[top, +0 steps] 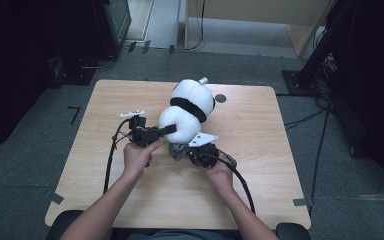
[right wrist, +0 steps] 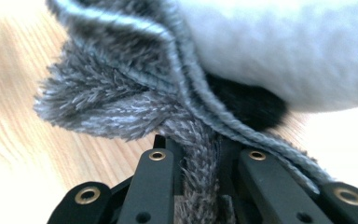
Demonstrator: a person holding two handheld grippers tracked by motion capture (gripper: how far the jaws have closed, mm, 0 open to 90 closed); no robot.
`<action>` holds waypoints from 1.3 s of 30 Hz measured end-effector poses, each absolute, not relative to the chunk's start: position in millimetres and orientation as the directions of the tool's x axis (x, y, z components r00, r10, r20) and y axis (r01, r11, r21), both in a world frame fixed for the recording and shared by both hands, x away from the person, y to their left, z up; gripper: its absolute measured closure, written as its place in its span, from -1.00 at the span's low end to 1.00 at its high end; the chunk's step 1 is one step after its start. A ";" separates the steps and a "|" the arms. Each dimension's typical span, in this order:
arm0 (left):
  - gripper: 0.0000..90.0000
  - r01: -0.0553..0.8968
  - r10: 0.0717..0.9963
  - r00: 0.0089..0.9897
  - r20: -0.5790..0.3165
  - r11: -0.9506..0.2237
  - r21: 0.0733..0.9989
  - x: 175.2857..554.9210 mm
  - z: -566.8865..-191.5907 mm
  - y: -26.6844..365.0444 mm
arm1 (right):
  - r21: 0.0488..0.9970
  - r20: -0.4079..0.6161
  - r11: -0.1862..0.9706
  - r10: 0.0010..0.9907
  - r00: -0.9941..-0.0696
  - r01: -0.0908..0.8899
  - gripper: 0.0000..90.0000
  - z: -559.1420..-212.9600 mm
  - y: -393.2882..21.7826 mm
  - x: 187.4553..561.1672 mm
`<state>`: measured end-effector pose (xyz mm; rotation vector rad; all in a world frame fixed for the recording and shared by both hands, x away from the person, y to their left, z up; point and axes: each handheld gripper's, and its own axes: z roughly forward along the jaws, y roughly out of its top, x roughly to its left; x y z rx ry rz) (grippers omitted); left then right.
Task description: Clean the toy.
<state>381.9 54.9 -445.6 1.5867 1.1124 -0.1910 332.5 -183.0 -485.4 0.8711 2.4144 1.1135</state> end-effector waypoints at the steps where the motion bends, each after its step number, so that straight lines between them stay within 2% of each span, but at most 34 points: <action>1: 0.14 0.728 0.544 0.542 -0.640 0.077 0.682 382.1 -445.8 55.4 | 0.770 -0.049 0.503 0.659 -0.750 0.392 0.82 -485.8 -184.6 333.5; 16: 0.14 0.723 0.554 0.558 -0.618 0.040 0.689 383.1 -443.9 62.3 | 0.744 -0.024 0.473 0.725 -0.688 0.472 0.81 -481.2 -208.4 342.5; 27: 0.15 0.716 0.566 0.564 -0.601 0.027 0.698 385.5 -447.1 68.1 | 0.755 0.040 0.391 0.773 -0.633 0.526 0.81 -470.1 -232.0 346.1; 39: 0.16 0.709 0.584 0.560 -0.588 0.030 0.704 387.1 -448.3 75.2 | 0.798 0.109 0.276 0.809 -0.578 0.536 0.80 -447.4 -261.7 346.6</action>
